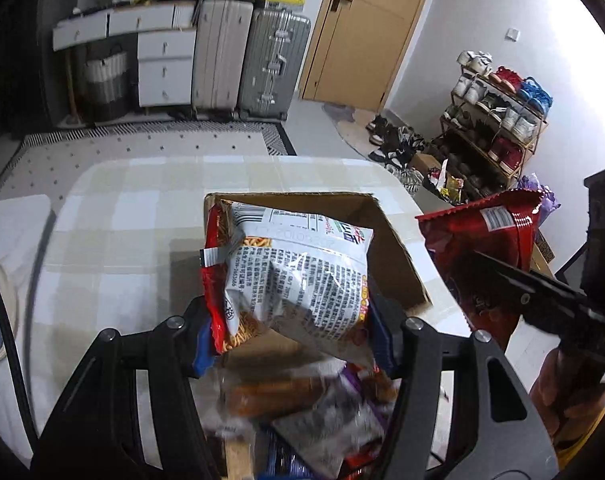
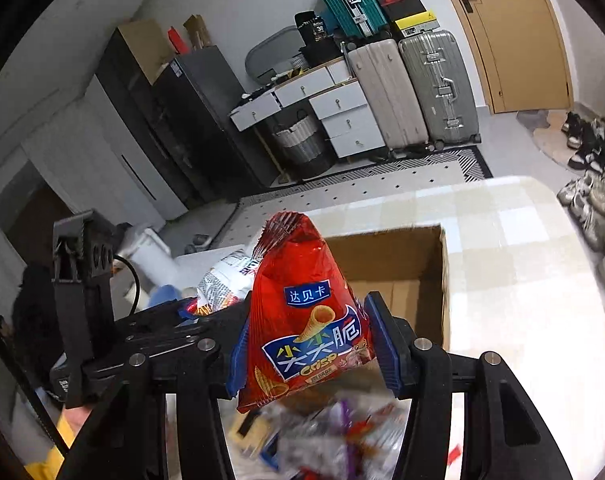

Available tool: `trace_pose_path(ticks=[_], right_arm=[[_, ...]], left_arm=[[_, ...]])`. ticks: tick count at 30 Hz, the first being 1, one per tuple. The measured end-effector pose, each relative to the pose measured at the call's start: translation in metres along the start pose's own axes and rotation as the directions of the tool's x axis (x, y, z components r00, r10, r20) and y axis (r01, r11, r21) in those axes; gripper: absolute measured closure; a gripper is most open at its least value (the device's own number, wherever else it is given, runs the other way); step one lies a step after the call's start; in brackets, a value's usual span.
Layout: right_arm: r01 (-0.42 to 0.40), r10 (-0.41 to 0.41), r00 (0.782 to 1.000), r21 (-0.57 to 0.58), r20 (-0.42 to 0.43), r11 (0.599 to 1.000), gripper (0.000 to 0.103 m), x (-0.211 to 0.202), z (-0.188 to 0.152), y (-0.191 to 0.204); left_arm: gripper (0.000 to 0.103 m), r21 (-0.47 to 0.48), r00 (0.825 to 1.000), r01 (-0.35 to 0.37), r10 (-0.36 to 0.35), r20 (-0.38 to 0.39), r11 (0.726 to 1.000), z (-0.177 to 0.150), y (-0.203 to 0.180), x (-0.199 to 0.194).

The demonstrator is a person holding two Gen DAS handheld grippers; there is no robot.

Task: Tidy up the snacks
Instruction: 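Carry the red bag with the right tool while the left tool carries the white bag, then open both tools to drop the bags into the box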

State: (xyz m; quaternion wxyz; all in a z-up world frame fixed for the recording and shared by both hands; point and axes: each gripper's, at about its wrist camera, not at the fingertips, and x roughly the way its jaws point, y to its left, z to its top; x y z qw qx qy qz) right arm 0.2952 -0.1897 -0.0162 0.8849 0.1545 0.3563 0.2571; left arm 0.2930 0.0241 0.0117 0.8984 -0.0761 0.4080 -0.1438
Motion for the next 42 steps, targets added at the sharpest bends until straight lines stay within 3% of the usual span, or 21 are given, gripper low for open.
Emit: trace_pose_path(ticks=[8,21,42], right_arm=[[0.058,-0.056,0.995,0.027,-0.088,0.998,0.050,0.058,0.012,-0.028],[0.136,-0.134,0.976,-0.001,-0.171,0.991,0.050,0.099,0.003,-0.048],[0.140,-0.131,0.974,0.038,-0.182,0.989,0.049,0.099,0.000,-0.059]], left_arm=[[0.045,0.003,0.991,-0.026,0.026,-0.135,1.000,0.027,0.009,0.095],[0.045,0.071,0.975,-0.077,0.090,-0.204,0.995,0.022,0.005,0.167],[0.041,0.065,0.968,-0.093,0.106,-0.227,0.993,0.016,0.005,0.167]])
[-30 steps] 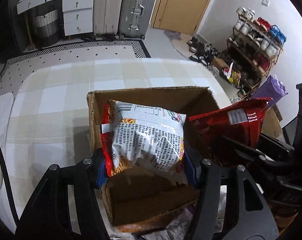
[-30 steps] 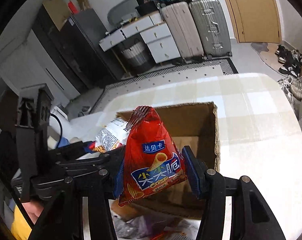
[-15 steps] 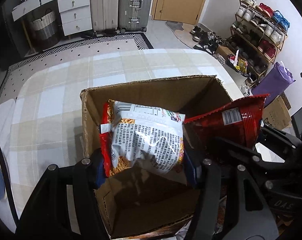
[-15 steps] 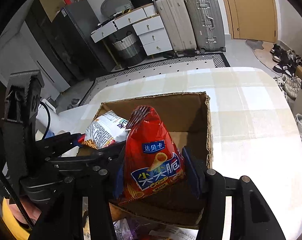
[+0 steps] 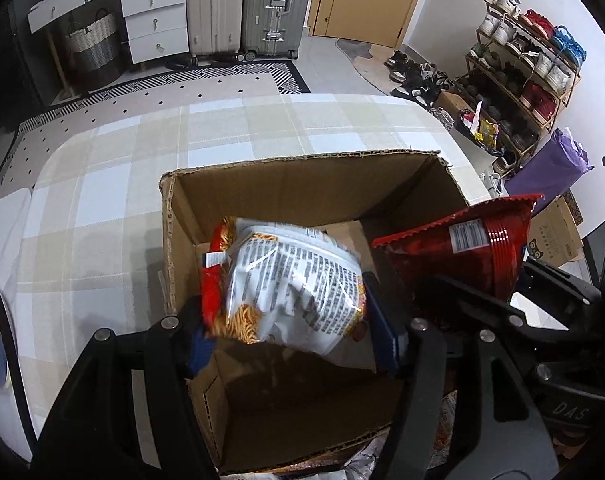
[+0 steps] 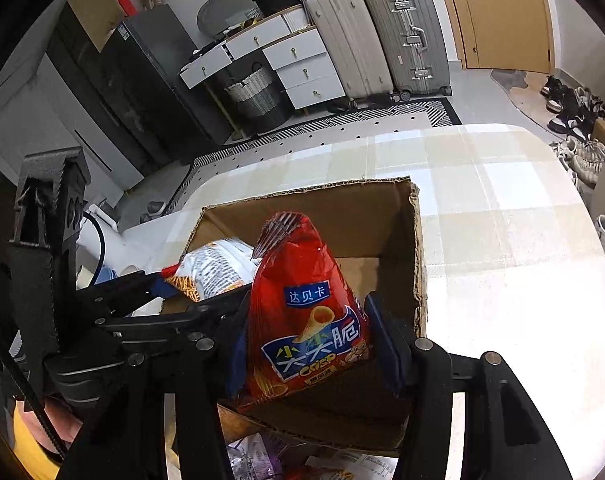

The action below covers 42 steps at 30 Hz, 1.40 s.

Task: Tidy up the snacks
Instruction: 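Open both tools to drop the bags into the box, then move both tools back toward the remaining snack pile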

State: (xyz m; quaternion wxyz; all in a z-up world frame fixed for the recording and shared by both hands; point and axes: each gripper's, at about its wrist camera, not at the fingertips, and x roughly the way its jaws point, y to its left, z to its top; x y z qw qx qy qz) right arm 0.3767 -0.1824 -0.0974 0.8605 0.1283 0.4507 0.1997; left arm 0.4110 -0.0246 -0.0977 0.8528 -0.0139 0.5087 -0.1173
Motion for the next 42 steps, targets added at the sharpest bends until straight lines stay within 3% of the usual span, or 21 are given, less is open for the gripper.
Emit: trace_pose_path(ticks=[9,13,27,29,36,39,42], right_arm=[[0.002,-0.002,1.000,0.012,0.012,1.000,0.044,-0.007,0.001,0.000],[0.036,-0.036,0.998,-0.008,0.058,0.999,0.030,-0.016,0.000,0.004],[0.038,-0.031,0.987,-0.043,0.156,0.998,0.030,-0.067,-0.011,0.016],[0.036,-0.027,0.984,-0.049,0.174,0.998,0.030,-0.082,-0.015,0.021],[0.026,-0.004,0.969,-0.083,0.247,0.996,0.029,-0.140,-0.044,0.041],[0.029,-0.002,0.958,-0.090,0.288,0.995,0.019,-0.165,-0.060,0.048],[0.035,0.003,0.937,-0.102,0.350,0.994,0.017,-0.194,-0.078,0.056]], left_arm=[[0.039,-0.030,1.000,0.011,-0.012,-0.004,0.999,0.001,0.003,-0.007],[0.038,-0.027,0.999,-0.003,0.004,0.040,1.000,-0.002,0.002,-0.018],[0.035,0.001,0.986,-0.048,0.047,0.161,0.999,-0.025,-0.014,-0.083],[0.028,0.009,0.981,-0.049,0.047,0.186,0.999,-0.032,-0.018,-0.098],[0.026,0.026,0.954,-0.053,0.043,0.297,0.998,-0.069,-0.037,-0.165],[0.022,0.030,0.937,-0.067,0.052,0.345,0.997,-0.089,-0.046,-0.195],[0.018,0.025,0.917,-0.098,0.080,0.392,0.995,-0.109,-0.053,-0.222]])
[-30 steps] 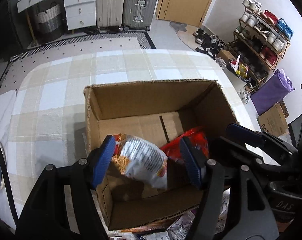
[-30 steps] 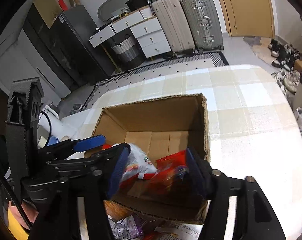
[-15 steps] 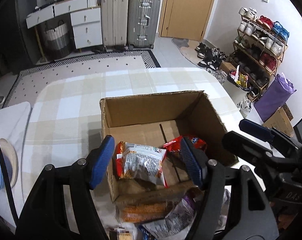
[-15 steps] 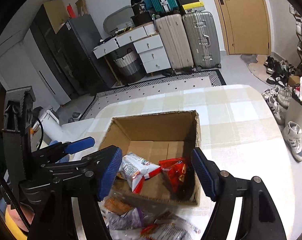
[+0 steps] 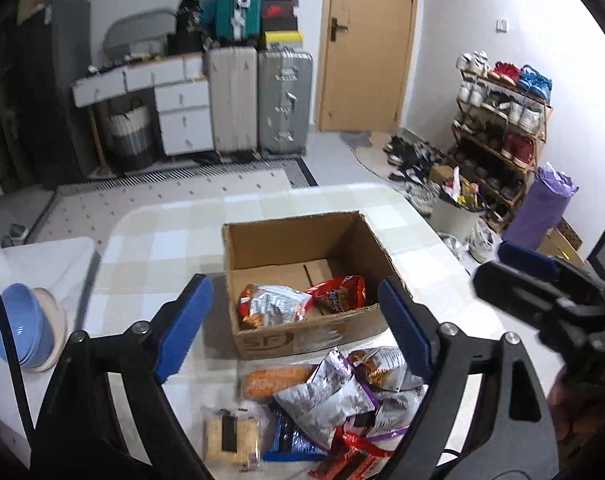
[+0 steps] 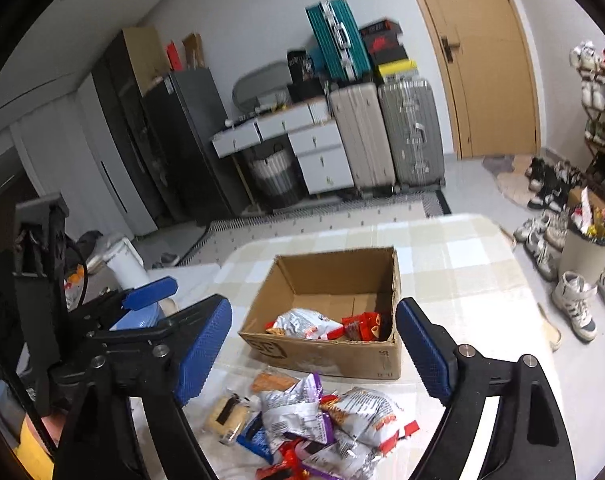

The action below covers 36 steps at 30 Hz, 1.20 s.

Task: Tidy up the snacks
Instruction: 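Move both tools back toward the remaining snack pile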

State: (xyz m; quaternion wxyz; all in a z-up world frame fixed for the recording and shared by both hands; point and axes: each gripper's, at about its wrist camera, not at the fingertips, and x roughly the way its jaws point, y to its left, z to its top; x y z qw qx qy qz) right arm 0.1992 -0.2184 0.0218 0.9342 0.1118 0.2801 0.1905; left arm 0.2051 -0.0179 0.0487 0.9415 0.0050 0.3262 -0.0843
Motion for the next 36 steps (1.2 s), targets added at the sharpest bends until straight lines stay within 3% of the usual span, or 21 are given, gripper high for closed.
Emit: trace_pose_path(ticks=[6,8,12,16,22,27,32,36], right_arm=[[0.005,-0.001,0.996,-0.053,0.084,0.999,0.006,-0.051,-0.017,0.022],[0.016,-0.007,0.994,-0.083,0.106,0.996,0.004,-0.064,-0.027,0.029],[0.025,-0.006,0.989,-0.128,0.150,0.991,0.001,-0.089,-0.049,0.041],[0.013,0.008,0.987,-0.136,0.158,0.991,0.001,-0.100,-0.067,0.047],[-0.023,0.040,0.987,-0.108,0.154,0.994,0.001,-0.105,-0.095,0.041],[0.001,0.014,0.988,-0.100,0.156,0.995,0.001,-0.102,-0.122,0.036],[-0.015,0.024,0.993,-0.083,0.113,0.996,0.001,-0.088,-0.152,0.030],[-0.018,0.022,0.998,-0.076,0.057,0.997,0.001,-0.072,-0.168,0.031]], left_arm=[[0.014,-0.017,1.000,-0.018,0.018,0.020,1.000,-0.022,-0.006,-0.051],[0.001,-0.030,0.998,-0.046,0.047,0.040,0.998,-0.029,-0.006,-0.068],[0.001,-0.050,0.996,-0.053,0.057,0.074,0.997,-0.046,-0.003,-0.098],[0.001,-0.124,0.999,-0.025,0.030,0.036,0.992,-0.066,0.012,-0.113],[0.001,-0.250,0.999,-0.052,0.053,-0.005,0.967,-0.099,0.040,-0.113],[0.001,-0.200,0.991,-0.121,0.131,0.039,0.972,-0.142,0.046,-0.122],[0.001,-0.209,0.990,-0.134,0.138,0.007,0.969,-0.182,0.049,-0.109],[0.001,-0.219,0.994,-0.106,0.101,-0.035,0.970,-0.199,0.047,-0.093]])
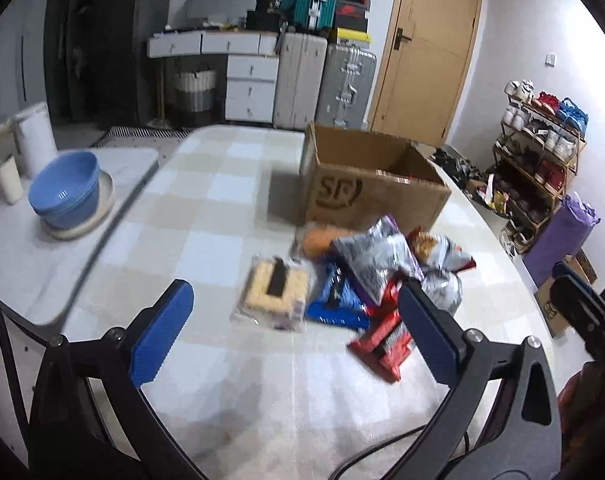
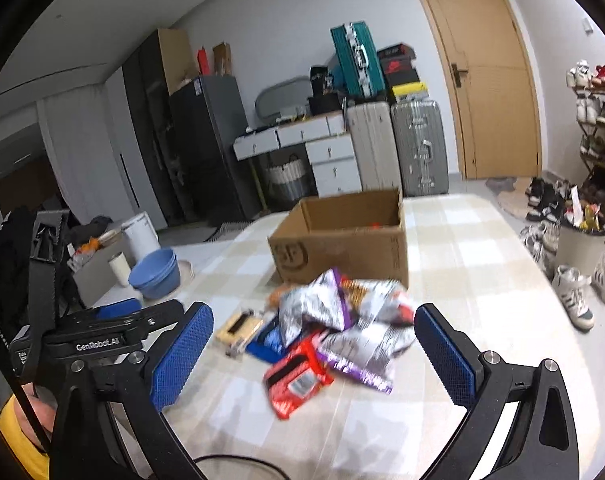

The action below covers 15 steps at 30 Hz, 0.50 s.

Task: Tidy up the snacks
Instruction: 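Move both tools back toward the remaining snack pile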

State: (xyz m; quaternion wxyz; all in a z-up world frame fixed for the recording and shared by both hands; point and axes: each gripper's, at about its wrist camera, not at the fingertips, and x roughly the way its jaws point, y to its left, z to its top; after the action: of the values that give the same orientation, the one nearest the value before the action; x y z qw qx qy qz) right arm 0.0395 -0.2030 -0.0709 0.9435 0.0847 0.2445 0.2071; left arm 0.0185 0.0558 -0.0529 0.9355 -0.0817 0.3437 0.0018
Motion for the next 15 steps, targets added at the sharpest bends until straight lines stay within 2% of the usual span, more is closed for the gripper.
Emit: trace_pose_path(ticks=[8,13,15], right_arm=[[-0.003,0.004,1.000,0.023,-0.015,1.000,0.001,0.014,-0.002,-0.001],[0.018,-0.016,1.000,0.062,-0.017,0.998,0.001,0.014,-0.002,-0.011],[0.035,-0.033,0.999,0.076,-0.029,0.996,0.001,0.017,-0.004,-0.018]], left_arm=[[0.001,0.038,0.999,0.039,-0.038,-0.014,0.999,-0.001,-0.018,0.019],[0.001,0.032,0.990,0.139,-0.138,-0.043,0.990,-0.008,-0.025,0.036],[0.001,0.050,0.989,0.144,-0.141,-0.049,0.988,-0.012,-0.033,0.042]])
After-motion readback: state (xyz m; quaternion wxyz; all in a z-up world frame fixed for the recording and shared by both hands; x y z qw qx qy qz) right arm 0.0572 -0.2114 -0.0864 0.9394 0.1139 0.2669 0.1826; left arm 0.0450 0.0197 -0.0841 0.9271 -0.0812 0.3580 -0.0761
